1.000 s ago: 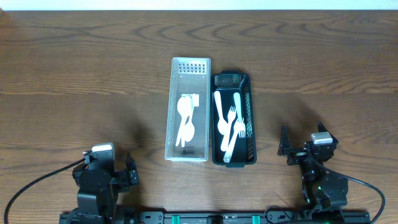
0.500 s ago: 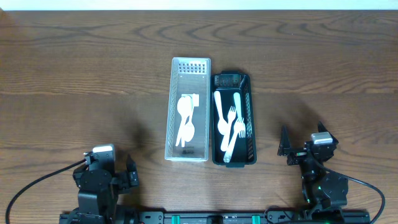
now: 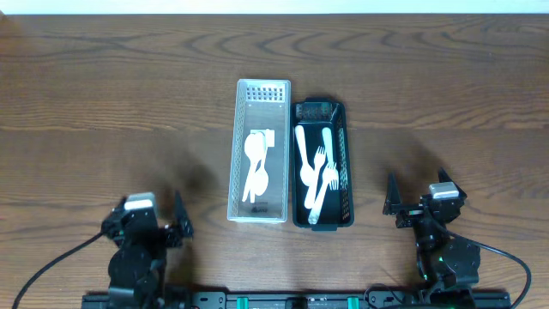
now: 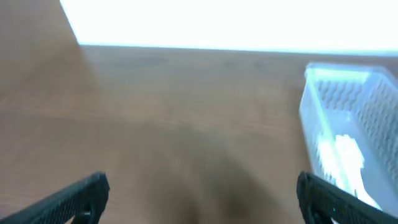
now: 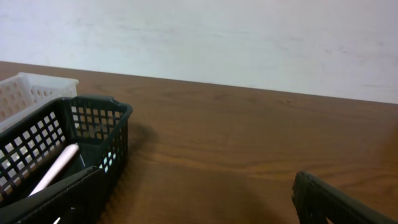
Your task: Pack container
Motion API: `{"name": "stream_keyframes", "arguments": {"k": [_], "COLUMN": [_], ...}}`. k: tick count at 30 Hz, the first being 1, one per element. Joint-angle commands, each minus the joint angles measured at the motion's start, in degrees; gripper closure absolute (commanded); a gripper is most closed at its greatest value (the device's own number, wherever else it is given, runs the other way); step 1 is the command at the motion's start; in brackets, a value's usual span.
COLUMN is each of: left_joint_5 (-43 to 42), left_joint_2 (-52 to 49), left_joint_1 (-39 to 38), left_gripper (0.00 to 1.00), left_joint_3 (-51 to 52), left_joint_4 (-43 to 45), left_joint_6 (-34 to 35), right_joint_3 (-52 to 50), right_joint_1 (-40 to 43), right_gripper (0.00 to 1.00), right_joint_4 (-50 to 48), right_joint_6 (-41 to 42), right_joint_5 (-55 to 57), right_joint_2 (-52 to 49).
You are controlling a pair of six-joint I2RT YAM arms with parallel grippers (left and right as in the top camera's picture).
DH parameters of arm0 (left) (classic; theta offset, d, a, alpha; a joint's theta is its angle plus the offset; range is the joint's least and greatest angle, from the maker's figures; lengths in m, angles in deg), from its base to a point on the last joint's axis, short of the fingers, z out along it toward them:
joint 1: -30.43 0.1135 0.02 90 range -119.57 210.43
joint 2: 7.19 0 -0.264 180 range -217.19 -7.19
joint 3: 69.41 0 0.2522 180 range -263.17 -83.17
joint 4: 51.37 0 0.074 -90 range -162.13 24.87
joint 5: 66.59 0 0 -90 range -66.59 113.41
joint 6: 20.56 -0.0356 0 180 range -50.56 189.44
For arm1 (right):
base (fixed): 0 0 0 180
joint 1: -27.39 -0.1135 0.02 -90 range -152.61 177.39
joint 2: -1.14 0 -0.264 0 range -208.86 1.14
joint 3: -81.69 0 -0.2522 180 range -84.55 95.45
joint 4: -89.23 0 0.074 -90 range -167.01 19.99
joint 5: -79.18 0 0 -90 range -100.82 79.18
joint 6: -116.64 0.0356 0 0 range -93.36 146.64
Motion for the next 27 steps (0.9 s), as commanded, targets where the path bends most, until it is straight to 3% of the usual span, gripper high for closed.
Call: {"name": "stream_keyframes", "arguments": {"k": [1, 5, 7, 16, 27], "left_joint_5": [-1.2, -6.5, -8.8, -14.8, -16.8], "left_joint_2": [0.5, 0.5, 0.5, 0.5, 0.5], "left_joint_1": [0.3, 0.3, 0.5, 1.9, 2.0], "left_gripper": [0.02, 0.02, 0.02, 0.02, 0.02], "left_joint_3": [5.8, 12.8, 15.4, 18.2, 18.2], "left_joint_4": [10.6, 24.4, 26.6, 24.7, 24.9], "left_joint_6": [-2.8, -5.3, -4.8, 2.5, 2.6], "right_joint_3": [-0.1, -0.1, -0.1, -0.1, -0.1], "right_joint_1": [0.7, 0.7, 0.7, 0.7, 0.7], "right_gripper": [0.01, 0.01, 0.01, 0.01, 0.01], "right_joint_4": [0.2, 0.2, 0.2, 0.2, 0.2], "right_joint_6": [-0.9, -0.8, -0.8, -0.9, -0.9], "right_joint_5": [-0.6, -0.6, -0.6, -0.6, -0.6], "right_joint_2": [0.5, 0.5, 0.5, 0.5, 0.5]}}
